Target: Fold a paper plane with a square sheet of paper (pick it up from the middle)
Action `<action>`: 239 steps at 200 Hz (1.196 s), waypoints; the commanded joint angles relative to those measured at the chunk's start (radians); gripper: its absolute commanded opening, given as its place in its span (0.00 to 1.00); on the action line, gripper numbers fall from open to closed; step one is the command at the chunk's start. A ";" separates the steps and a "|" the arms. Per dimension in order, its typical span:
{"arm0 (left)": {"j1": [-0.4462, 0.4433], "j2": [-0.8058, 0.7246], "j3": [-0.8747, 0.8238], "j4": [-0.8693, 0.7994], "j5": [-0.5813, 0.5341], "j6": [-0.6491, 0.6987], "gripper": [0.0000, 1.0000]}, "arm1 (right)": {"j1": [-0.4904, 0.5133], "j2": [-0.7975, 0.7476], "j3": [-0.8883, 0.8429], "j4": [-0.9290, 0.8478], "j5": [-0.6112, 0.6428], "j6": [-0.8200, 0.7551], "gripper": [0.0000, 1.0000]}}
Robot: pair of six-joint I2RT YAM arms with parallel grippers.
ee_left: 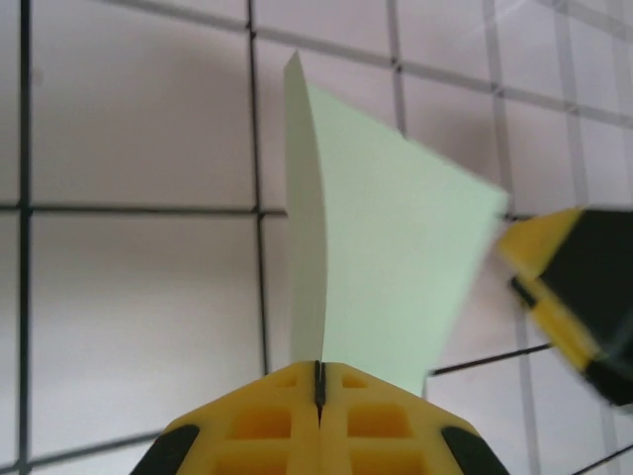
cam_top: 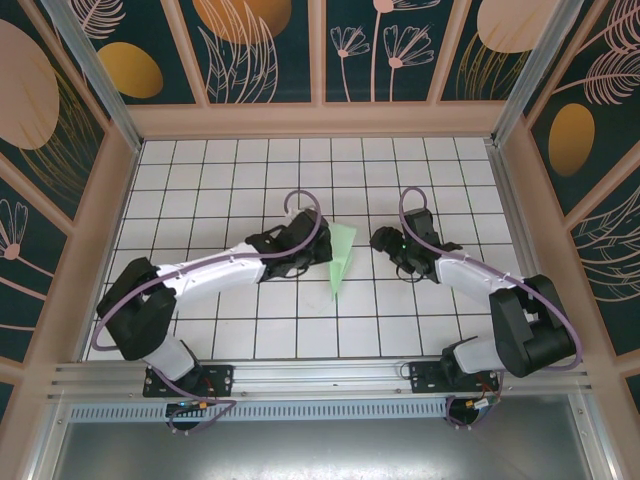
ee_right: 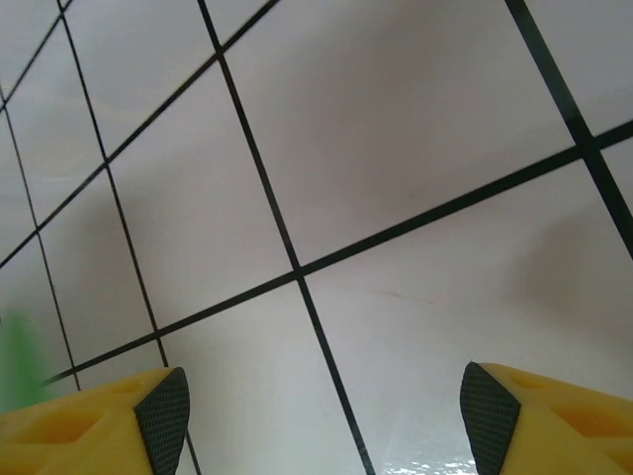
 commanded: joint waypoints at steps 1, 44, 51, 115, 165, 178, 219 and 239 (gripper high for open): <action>0.068 -0.007 -0.039 0.176 0.111 0.035 0.00 | -0.008 -0.044 0.023 0.042 -0.024 -0.003 0.75; 0.137 0.085 -0.096 0.383 0.251 0.008 0.00 | 0.013 -0.053 0.019 0.105 -0.065 -0.017 0.74; 0.145 0.104 -0.112 0.421 0.274 -0.004 0.00 | 0.024 -0.047 0.019 0.117 -0.071 -0.021 0.73; 0.204 0.208 -0.232 0.627 0.395 -0.096 0.00 | 0.208 0.117 0.167 0.085 -0.014 -0.116 0.57; 0.217 0.192 -0.291 0.617 0.359 -0.112 0.00 | 0.272 0.272 0.284 0.032 -0.018 -0.138 0.52; 0.217 0.194 -0.291 0.615 0.357 -0.112 0.00 | 0.278 0.304 0.306 0.003 -0.015 -0.142 0.51; 0.218 0.204 -0.285 0.599 0.352 -0.111 0.00 | 0.306 0.330 0.323 -0.049 0.008 -0.133 0.51; 0.218 0.206 -0.282 0.596 0.349 -0.108 0.00 | 0.320 0.318 0.319 -0.067 0.018 -0.125 0.52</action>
